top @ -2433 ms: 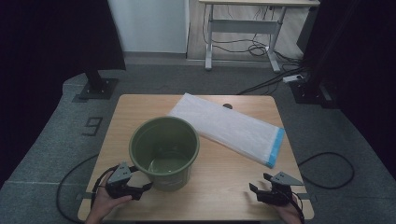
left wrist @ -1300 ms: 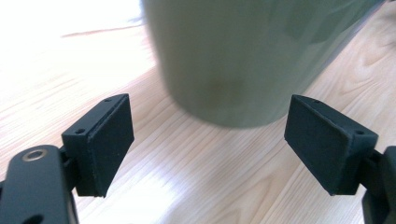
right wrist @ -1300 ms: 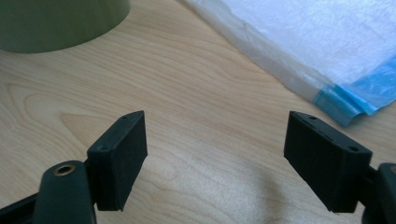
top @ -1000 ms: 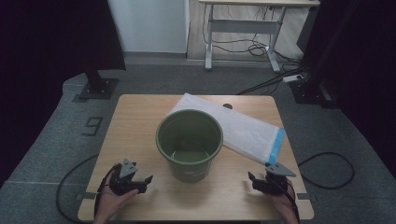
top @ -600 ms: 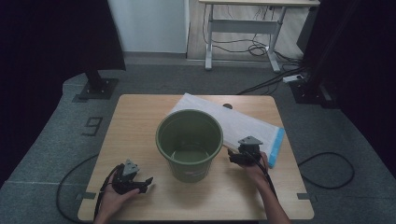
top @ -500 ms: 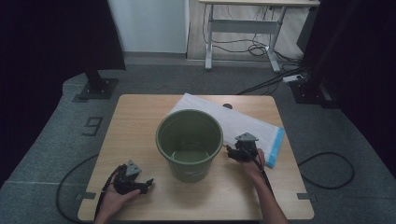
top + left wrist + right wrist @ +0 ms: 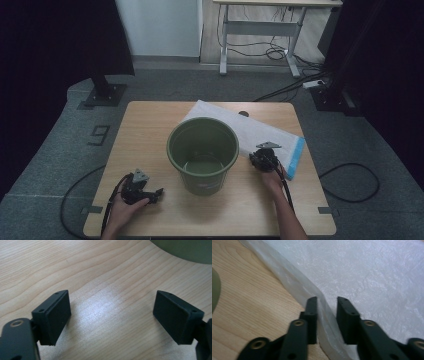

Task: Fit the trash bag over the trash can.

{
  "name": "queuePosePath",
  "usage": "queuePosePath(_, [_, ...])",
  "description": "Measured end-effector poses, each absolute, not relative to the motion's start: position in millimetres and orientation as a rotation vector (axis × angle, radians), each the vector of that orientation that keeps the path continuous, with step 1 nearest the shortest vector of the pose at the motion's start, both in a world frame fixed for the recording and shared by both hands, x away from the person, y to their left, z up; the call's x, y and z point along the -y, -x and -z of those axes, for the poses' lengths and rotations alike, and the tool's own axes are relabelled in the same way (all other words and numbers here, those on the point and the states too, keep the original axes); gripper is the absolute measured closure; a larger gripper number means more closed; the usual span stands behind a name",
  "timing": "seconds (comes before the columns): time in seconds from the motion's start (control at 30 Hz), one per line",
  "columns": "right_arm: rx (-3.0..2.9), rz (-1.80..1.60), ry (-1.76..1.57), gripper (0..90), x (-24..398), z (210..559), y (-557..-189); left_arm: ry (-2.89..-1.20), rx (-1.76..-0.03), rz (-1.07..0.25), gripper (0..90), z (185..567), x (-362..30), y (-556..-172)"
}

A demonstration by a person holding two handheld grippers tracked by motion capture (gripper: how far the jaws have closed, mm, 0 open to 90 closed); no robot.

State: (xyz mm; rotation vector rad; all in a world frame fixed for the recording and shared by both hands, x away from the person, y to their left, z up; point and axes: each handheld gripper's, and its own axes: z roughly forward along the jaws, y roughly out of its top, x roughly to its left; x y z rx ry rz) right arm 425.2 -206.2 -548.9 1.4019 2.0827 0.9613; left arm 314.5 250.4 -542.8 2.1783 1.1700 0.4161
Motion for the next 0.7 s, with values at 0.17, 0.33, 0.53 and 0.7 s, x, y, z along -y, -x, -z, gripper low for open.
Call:
queuePosePath(0.17, [-2.086,-0.972,-1.387,88.1,212.0,542.7,-412.0,-2.164,-1.152,-0.426,13.4,545.1,-253.0,-313.9])
queuePosePath(0.33, [-2.076,-1.01,-1.386,88.1,226.0,539.2,-385.0,-2.161,-1.157,-0.429,13.4,545.1,-253.0,-313.5])
queuePosePath(0.53, [-2.095,-1.01,-1.338,85.7,249.3,544.7,-331.7,-2.156,-1.169,-0.432,13.5,545.1,-252.9,-312.8])
queuePosePath(0.7, [-2.089,-1.02,-1.354,85.9,270.3,548.0,-299.0,-2.155,-1.17,-0.433,13.5,545.1,-253.0,-312.8])
